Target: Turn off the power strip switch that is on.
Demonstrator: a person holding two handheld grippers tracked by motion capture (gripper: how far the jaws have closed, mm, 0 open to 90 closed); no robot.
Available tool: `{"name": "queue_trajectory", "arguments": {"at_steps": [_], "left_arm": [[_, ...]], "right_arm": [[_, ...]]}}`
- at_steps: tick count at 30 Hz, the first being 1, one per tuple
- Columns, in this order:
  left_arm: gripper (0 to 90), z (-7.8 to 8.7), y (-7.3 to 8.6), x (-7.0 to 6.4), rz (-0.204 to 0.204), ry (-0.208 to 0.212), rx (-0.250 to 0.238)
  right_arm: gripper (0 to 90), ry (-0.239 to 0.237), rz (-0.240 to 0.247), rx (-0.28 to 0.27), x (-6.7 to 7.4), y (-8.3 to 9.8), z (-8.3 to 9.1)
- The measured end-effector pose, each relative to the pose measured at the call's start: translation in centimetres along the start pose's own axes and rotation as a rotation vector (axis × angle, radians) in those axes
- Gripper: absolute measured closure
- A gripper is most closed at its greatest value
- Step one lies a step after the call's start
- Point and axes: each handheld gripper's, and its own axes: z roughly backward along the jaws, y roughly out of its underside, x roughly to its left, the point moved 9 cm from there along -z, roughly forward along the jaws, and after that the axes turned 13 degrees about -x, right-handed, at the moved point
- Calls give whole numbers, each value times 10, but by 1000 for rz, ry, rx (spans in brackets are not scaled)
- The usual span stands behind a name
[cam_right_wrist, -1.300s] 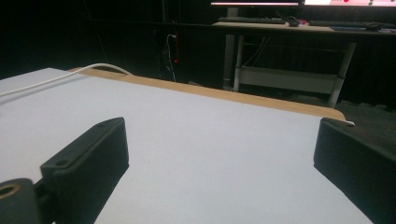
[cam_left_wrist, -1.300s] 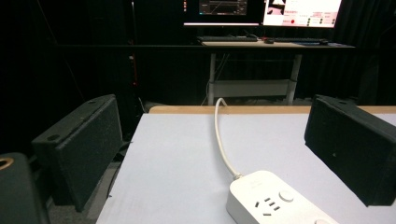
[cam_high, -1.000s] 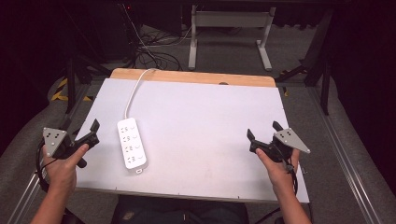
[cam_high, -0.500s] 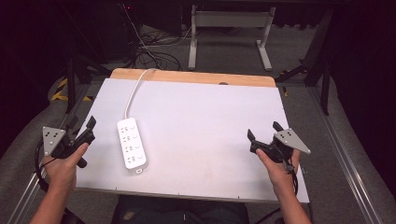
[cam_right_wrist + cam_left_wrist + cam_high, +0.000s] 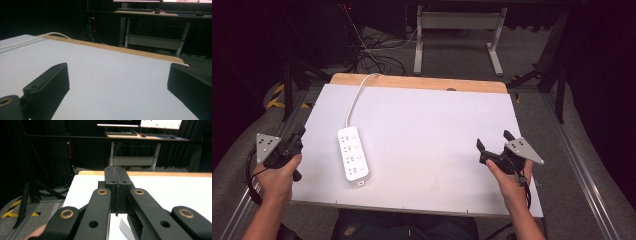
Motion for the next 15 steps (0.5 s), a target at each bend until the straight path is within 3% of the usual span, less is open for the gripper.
{"name": "queue_trajectory", "arguments": {"at_steps": [10,13,14,15], "left_arm": [[900,-13,-6,-1,-17,22,-12],[900,-19,-10,-4,-43,42,-8],[900,-22,-10,-7,-65,68,20],[900,-22,-10,-7,-65,68,20]], "right_arm": [[46,3,-4,0,1,0,1],[46,1,-1,0,0,0,1],[46,2,-6,-1,0,0,1],[46,3,-6,-1,0,0,1]]}}
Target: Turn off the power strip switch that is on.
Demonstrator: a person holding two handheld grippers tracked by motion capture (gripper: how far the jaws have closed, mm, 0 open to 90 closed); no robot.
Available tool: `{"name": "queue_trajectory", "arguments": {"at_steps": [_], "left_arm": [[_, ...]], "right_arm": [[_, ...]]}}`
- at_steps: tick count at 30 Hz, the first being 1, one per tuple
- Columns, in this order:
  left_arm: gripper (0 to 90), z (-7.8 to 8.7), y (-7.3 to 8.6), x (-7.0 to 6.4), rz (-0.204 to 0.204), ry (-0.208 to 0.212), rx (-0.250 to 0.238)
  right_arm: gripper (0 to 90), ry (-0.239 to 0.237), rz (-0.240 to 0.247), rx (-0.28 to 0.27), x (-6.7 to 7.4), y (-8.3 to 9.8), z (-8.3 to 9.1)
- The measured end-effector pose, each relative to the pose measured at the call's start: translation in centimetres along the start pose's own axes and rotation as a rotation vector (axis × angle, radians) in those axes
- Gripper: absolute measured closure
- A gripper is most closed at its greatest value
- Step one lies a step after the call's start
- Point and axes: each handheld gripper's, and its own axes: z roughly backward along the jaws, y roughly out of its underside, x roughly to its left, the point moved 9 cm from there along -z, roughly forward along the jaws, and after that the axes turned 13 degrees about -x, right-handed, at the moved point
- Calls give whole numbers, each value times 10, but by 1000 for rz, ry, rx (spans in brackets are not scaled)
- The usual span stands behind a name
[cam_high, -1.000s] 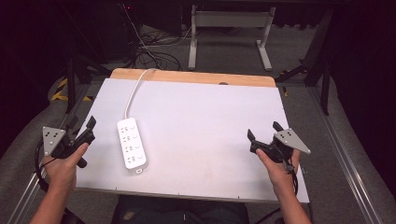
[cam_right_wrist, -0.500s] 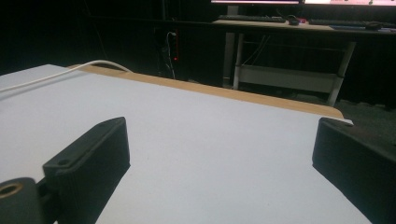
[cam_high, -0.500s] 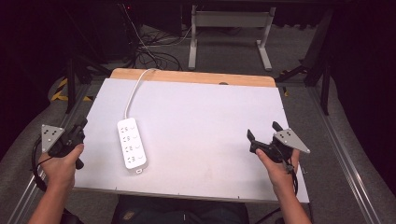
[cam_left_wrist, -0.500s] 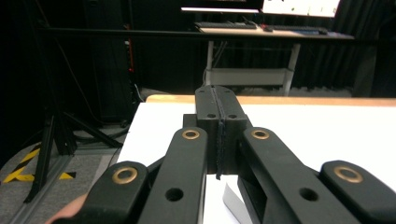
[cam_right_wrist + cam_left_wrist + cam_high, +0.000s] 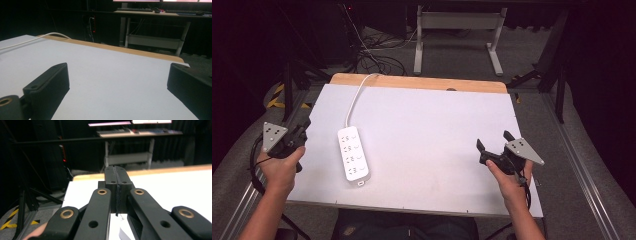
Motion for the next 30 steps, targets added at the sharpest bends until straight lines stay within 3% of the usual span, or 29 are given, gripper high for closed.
{"name": "queue_trajectory", "arguments": {"at_steps": [3,8,12,15,19,24,26,30], "left_arm": [[900,-7,4,-9,-25,59,52],[900,-19,10,-23,-51,120,98],[900,-27,14,-31,-44,154,132],[900,-38,26,-42,-43,202,245],[900,-51,43,-50,-33,224,360],[900,-61,66,-61,-77,278,516],[900,-63,75,-67,-88,289,567],[900,-65,84,-71,-92,301,617]], "right_arm": [[46,0,-3,1,-1,0,0],[46,0,-3,1,-1,0,0],[46,1,-3,2,-1,1,0],[47,-1,-3,4,-1,1,1],[47,2,-8,5,-1,1,1],[48,2,-7,4,-1,1,2],[48,0,-6,4,-1,1,2],[49,-3,-7,3,-1,1,2]]}}
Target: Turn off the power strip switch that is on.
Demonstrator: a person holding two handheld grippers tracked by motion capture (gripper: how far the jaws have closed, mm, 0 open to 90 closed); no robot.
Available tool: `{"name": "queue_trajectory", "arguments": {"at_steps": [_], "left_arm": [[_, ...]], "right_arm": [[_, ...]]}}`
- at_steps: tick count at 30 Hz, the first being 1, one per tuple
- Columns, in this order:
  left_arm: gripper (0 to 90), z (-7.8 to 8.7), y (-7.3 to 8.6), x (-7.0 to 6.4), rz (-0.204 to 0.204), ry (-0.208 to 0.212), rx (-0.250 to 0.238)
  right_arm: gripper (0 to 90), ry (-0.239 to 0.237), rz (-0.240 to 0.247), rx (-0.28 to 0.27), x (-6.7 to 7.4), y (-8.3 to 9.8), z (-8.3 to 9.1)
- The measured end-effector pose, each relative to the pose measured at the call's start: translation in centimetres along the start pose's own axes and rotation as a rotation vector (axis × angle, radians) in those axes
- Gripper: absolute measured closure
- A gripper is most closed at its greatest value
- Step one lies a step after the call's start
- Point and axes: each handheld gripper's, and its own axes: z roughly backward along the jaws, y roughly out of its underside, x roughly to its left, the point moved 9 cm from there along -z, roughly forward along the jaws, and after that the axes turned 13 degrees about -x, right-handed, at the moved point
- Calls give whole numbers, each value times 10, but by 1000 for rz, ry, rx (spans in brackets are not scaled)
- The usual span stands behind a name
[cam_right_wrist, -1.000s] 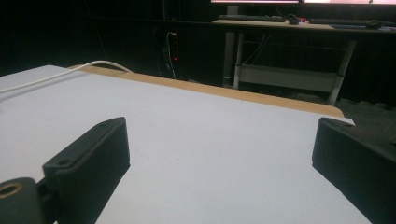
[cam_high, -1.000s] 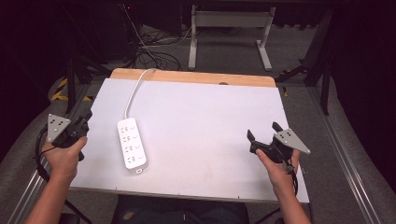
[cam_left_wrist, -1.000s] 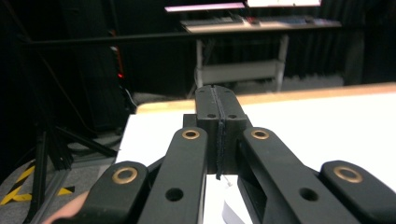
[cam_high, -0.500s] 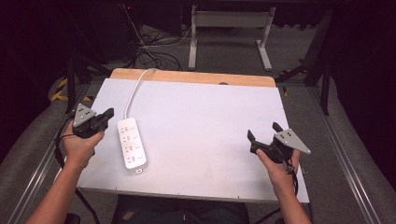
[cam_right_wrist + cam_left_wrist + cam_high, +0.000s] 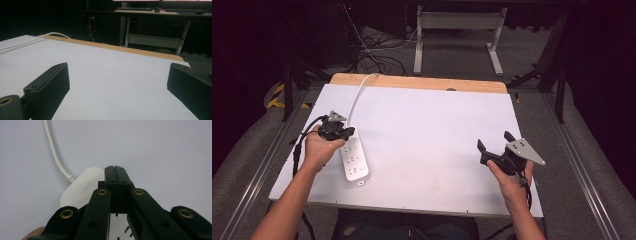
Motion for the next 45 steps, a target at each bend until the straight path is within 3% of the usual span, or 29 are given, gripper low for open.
{"name": "queue_trajectory", "arguments": {"at_steps": [5,11,13,17,19,22,26,32,36,38,40,45], "left_arm": [[900,-8,9,1,-13,-6,68],[900,-9,11,1,-8,4,76],[900,-9,11,-3,11,31,72],[900,-9,12,-1,13,25,70],[900,-8,13,3,1,-17,73],[900,-7,14,5,40,12,47],[900,-7,14,3,3,-10,52],[900,-8,14,4,18,-5,54],[900,-11,11,4,-16,-28,74],[900,-13,11,2,-5,-21,80],[900,-13,11,1,-21,-29,82],[900,-13,12,2,2,-28,61]], "right_arm": [[49,2,2,3,0,0,0],[49,2,1,4,1,0,-1],[49,2,2,3,1,0,-1],[49,-1,3,0,2,-1,-1],[50,-2,3,-1,2,-1,0],[50,-4,4,-1,2,-1,0],[50,-2,-1,-1,2,-1,-1],[51,-8,6,1,5,-1,-2],[51,-11,7,0,5,-1,-2],[51,-9,6,-1,5,-1,-2],[51,-9,5,-3,5,-2,-2],[51,-7,3,-2,3,-2,-1]]}}
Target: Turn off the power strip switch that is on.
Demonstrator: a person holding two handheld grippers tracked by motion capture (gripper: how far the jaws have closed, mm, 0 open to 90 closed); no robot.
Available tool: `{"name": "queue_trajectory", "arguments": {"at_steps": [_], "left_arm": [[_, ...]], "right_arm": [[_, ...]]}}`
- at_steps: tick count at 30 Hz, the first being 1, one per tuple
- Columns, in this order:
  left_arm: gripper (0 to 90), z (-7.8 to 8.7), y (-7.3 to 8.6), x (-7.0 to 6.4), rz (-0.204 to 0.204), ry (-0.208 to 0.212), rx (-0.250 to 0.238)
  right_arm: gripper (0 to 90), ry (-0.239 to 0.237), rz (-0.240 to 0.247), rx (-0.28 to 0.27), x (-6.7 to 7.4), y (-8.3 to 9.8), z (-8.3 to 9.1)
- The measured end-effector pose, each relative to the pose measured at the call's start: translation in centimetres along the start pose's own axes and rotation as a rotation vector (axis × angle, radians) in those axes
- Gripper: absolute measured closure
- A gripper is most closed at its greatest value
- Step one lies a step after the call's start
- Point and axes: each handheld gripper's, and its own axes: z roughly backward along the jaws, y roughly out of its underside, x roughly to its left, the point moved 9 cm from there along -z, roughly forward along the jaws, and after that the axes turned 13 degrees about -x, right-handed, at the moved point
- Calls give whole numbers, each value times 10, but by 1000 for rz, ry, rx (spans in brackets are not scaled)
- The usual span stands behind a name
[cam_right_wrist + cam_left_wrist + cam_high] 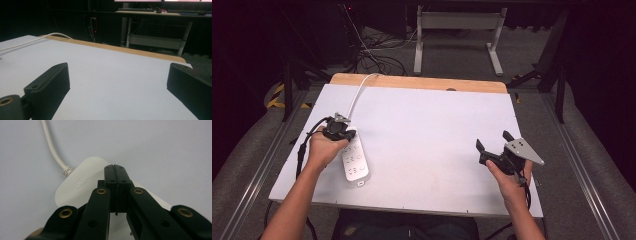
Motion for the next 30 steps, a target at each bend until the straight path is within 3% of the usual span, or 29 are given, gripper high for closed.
{"name": "queue_trajectory", "arguments": {"at_steps": [21,30], "left_arm": [[900,0,0,1,13,17,-1],[900,0,0,2,41,24,-1]], "right_arm": [[52,0,0,6,1,2,0],[52,1,-1,7,0,2,0]]}}
